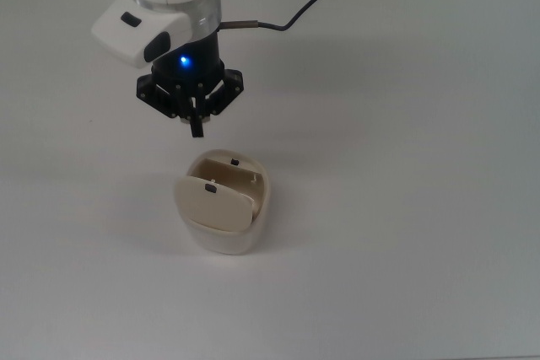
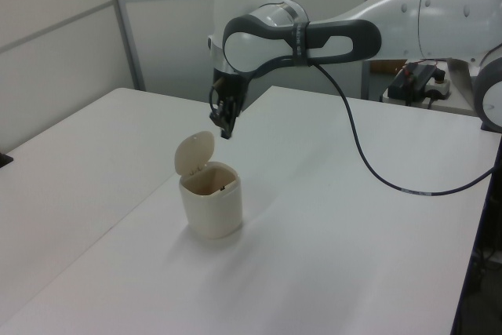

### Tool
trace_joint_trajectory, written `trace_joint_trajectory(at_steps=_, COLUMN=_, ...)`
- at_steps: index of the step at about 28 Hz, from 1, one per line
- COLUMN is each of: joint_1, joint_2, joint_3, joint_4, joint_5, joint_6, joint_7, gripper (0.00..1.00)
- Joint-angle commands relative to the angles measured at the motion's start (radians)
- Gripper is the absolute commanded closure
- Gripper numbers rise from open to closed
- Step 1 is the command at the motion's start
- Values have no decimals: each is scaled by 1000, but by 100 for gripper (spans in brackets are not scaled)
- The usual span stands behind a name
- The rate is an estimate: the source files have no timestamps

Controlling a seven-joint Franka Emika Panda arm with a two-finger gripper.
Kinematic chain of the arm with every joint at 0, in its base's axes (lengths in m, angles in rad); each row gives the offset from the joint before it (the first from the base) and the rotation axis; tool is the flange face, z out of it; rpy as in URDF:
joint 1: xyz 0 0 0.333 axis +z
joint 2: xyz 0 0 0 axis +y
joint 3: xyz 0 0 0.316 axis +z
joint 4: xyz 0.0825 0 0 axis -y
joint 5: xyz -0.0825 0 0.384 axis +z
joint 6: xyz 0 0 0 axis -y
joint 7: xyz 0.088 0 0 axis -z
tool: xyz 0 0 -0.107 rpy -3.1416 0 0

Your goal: Close the trash can

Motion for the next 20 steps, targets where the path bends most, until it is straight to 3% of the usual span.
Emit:
trace_joint_trajectory(at_steps=1, joint_1=4, joint_2=14, joint_3=3, joint_4=-8, joint_5=68, joint_6=159, joint_7=-18, gripper=100)
trace_joint_trajectory(at_steps=9, joint_1=5, joint_2=54, joint_3=15, joint_4=-17, joint_5=96, joint_6=386, joint_7=-8, gripper=100)
trace_joint_trajectory(at_steps=20, joint_1=5, joint_2=115, joint_3=15, joint_4=-17, joint_5=88, joint_6=453, joint_7=-9, gripper=100)
